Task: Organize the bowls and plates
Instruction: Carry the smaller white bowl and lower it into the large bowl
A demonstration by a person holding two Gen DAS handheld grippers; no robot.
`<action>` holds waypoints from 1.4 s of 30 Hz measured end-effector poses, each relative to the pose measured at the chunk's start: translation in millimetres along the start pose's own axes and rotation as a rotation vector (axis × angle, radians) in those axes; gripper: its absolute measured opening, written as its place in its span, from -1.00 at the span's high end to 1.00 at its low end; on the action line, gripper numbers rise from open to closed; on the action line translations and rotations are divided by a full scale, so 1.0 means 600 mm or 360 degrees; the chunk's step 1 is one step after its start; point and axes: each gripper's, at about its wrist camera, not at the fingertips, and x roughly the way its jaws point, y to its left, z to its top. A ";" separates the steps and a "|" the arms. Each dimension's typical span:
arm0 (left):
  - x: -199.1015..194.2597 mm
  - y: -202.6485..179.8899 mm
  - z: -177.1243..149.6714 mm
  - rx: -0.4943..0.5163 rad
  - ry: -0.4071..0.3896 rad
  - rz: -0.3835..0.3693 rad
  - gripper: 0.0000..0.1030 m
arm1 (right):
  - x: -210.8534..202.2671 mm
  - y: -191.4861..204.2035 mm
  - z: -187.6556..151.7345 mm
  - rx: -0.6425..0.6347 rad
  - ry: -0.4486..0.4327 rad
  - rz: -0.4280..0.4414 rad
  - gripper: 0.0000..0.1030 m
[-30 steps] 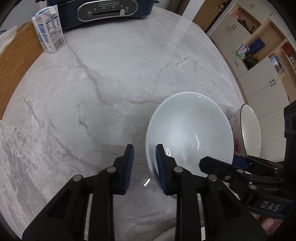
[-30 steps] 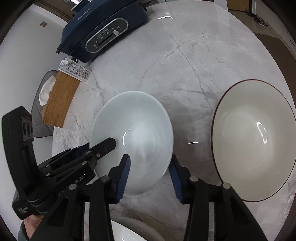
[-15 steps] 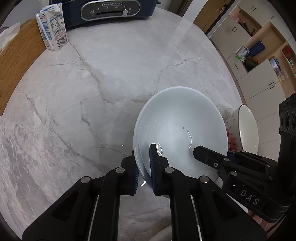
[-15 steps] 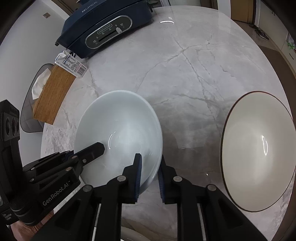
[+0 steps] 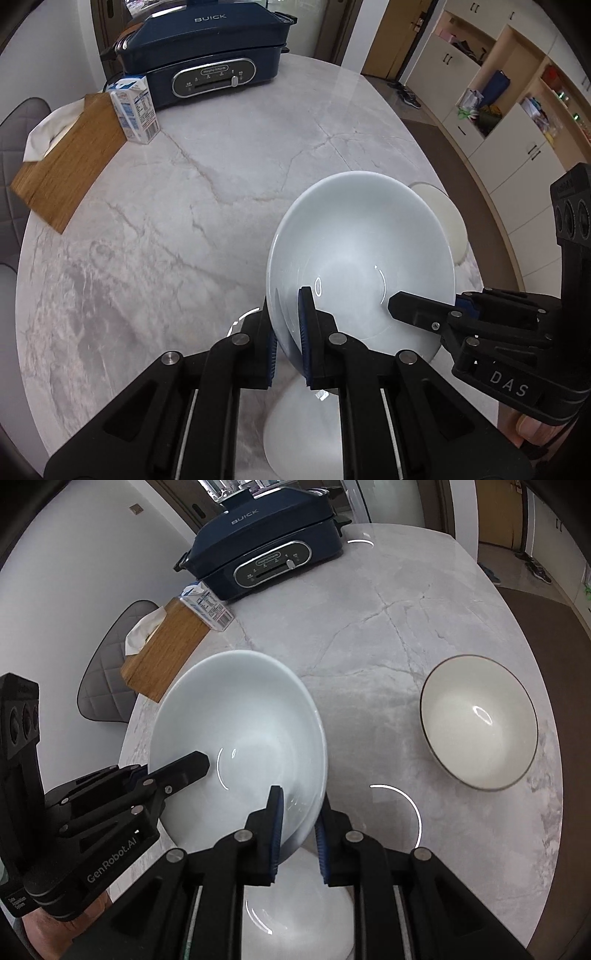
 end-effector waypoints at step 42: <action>0.047 -0.035 -0.215 -0.0023 0.0211 0.0126 0.80 | 0.045 0.003 -0.193 0.0013 0.0305 -0.0095 0.64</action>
